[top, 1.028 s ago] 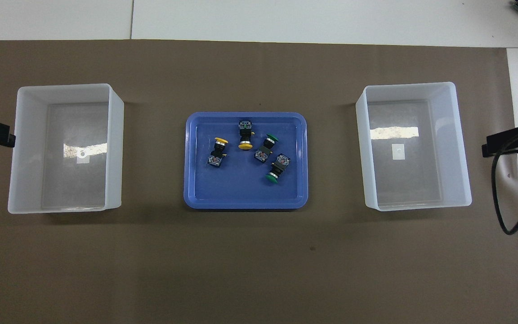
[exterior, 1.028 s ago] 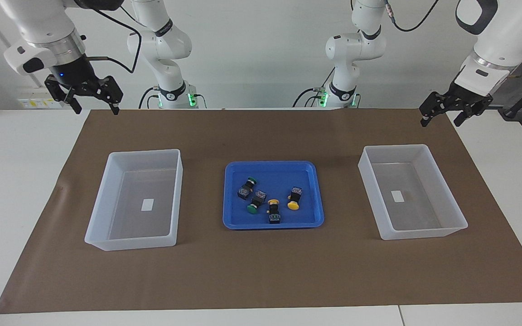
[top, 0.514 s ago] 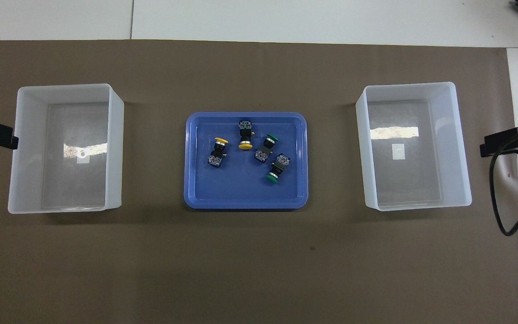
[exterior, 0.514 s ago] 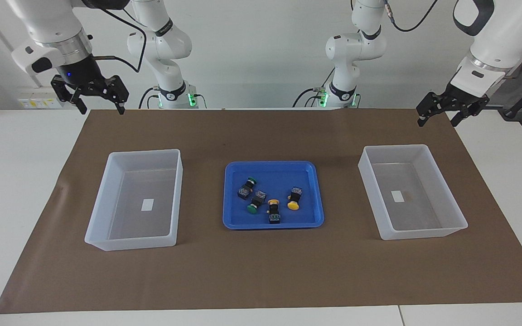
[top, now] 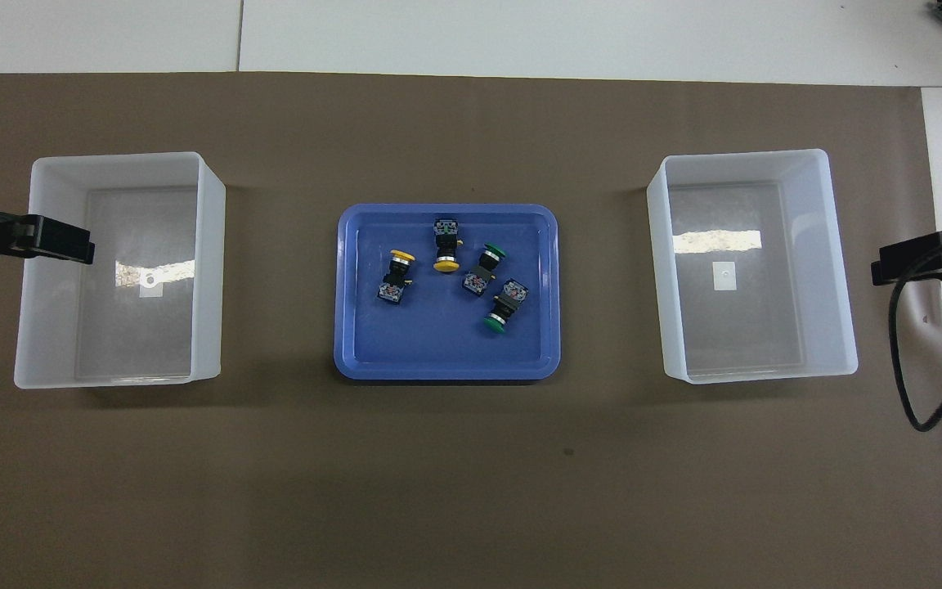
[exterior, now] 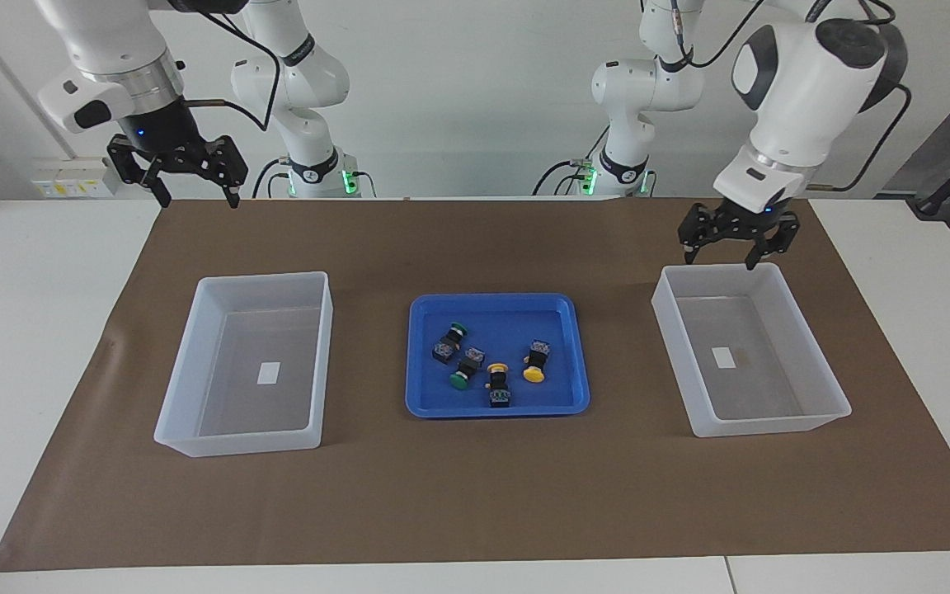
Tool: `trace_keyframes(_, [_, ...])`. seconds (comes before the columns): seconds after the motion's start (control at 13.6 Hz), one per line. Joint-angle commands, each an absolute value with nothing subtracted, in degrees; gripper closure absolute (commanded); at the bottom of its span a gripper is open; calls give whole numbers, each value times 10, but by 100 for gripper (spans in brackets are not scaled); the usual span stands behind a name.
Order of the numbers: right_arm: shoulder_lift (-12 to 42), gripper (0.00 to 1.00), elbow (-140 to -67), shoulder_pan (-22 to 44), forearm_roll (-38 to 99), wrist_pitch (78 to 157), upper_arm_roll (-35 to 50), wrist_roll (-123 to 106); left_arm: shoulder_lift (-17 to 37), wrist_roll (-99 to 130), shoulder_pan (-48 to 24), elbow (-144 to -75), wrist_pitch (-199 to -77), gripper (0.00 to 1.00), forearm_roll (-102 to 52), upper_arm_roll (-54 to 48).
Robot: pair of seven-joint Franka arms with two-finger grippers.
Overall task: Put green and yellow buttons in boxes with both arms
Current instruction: 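Reach both grippers into the blue tray toward the buttons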
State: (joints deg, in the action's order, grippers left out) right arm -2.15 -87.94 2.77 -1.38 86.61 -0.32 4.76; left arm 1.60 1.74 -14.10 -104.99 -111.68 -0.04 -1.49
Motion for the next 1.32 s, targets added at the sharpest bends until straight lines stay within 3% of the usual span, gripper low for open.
trace_keyframes(0.0, [-36, 0, -900, 23, -11, 882, 0, 56, 61, 71, -198, -1069, -1210, 0, -3, -6])
trace_keyframes(0.37, [-28, 0, -907, 39, -5, 888, 1, 144, 132, 116, -272, -1078, -1290, 0, -2, -5])
trace_keyframes(0.66, [-14, 0, -989, 83, -4, 1031, 3, 198, 196, 151, -306, -1073, -1345, 0, -1, -4])
trace_keyframes(0.95, [77, 0, -990, 138, -4, 1123, 2, 271, 211, 151, -309, -1083, -1354, 0, -1, -5])
trace_keyframes(1.03, [98, 0, -990, 148, -4, 1148, 3, 297, 211, 151, -309, -1085, -1356, 4, -1, -5])
trace_keyframes(1.1, [120, 0, -991, 163, -4, 1177, 3, 321, 211, 154, -308, -1085, -1356, 25, -1, -5])
trace_keyframes(1.17, [138, 0, -991, 179, -4, 1199, 3, 349, 210, 165, -308, -1091, -1355, 59, -2, -5])
trace_keyframes(1.25, [150, 0, -995, 191, -4, 1222, 3, 378, 209, 175, -308, -1095, -1355, 82, -1, -4])
